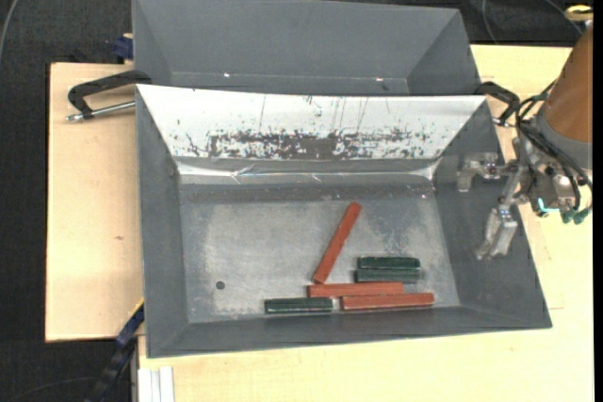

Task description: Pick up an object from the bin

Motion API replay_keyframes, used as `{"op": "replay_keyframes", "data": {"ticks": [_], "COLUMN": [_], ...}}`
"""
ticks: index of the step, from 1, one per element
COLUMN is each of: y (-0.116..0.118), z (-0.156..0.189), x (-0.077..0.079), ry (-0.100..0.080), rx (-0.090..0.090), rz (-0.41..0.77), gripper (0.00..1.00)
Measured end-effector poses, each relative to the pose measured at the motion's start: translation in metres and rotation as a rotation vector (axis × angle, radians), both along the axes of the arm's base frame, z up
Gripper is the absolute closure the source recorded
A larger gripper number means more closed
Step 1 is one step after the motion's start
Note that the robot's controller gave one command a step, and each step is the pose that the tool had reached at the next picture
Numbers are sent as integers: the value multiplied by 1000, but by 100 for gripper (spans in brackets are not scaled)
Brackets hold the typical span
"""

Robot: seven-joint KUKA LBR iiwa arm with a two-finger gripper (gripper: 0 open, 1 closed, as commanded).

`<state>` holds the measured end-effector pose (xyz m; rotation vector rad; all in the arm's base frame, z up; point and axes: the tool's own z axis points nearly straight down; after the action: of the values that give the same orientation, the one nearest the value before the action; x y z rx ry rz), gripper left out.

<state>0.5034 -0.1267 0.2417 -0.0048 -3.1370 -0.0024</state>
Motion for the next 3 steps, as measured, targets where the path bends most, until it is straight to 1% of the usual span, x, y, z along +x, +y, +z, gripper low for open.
{"op": "replay_keyframes", "data": {"ticks": [1, 2, 3], "y": [24, 73, 72], "z": [-166, -171, -167], "x": [-13, -12, -6], "ry": [2, -4, -29], "rx": [3, 1, -3], "rz": [201, 51, 49], "gripper": [0, 0, 100]}}
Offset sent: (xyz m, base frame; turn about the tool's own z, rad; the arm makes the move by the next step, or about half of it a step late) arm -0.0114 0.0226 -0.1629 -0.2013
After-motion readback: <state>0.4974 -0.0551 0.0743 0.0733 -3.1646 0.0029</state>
